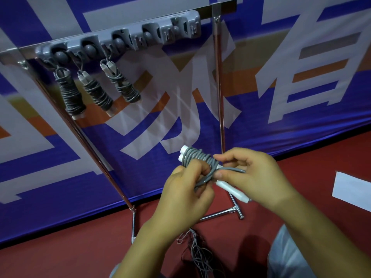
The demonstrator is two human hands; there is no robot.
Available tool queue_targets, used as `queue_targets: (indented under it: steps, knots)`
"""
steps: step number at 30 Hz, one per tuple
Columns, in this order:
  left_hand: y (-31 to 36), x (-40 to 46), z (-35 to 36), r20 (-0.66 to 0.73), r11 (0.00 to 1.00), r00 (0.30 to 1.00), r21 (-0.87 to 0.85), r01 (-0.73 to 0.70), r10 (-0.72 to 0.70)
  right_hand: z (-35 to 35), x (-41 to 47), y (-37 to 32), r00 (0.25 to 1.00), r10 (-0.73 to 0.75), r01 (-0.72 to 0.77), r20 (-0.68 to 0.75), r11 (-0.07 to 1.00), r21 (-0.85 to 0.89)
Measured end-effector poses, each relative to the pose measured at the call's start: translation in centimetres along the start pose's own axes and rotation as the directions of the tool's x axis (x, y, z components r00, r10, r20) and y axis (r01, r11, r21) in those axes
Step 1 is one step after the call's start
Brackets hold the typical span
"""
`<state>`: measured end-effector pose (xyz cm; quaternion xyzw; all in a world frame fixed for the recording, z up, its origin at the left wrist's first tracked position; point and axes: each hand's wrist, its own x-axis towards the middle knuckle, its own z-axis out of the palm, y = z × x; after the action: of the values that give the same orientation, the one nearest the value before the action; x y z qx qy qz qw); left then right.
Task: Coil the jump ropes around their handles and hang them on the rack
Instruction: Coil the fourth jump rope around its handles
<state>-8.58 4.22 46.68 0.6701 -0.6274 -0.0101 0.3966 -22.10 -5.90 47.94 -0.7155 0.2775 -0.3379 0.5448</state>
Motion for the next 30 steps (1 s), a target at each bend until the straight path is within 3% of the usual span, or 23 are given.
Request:
queue_targets:
  steps: [7,9,11,14,19,21,25,30]
  knots:
    - [-0.1,-0.2,0.1,-0.052,1.0,0.998,0.004,0.024,-0.024,0.3,0.2,0.7,0.999,0.012,-0.006,-0.046,0.993,0.12]
    - [-0.4,-0.3,-0.1,-0.061,0.993,0.993,-0.075,0.095,-0.1,0.2,0.3,0.8,0.996,0.012,0.0,-0.092,0.992,0.129]
    - [-0.1,-0.3,-0.5,0.013,0.93,0.969,-0.278,0.241,-0.247,-0.2,0.6,0.9,0.987,-0.004,0.021,-0.158,0.994,0.107]
    - [0.3,0.1,-1.2,0.275,0.709,0.9,-0.555,0.435,-0.338,-0.3,1.2,0.9,0.978,-0.048,0.058,-0.205,0.997,0.043]
    - [-0.7,2.1,-1.7,0.589,0.219,0.796,-0.766,0.605,-0.138,0.0,1.7,0.5,0.961,-0.138,0.128,-0.24,0.99,-0.057]
    - [-1.2,3.1,-1.8,0.649,0.101,0.756,-0.75,0.654,-0.078,0.1,1.9,0.4,0.952,-0.182,0.16,-0.248,0.981,-0.108]
    - [-1.2,3.7,-1.3,0.7,0.123,0.713,-0.712,0.692,0.039,0.3,2.3,0.1,0.919,-0.278,0.219,-0.279,0.95,-0.224]
    - [-1.6,4.0,-1.3,0.752,0.113,0.655,-0.658,0.744,0.067,0.1,2.5,0.0,0.92,-0.272,0.22,-0.283,0.954,-0.204]
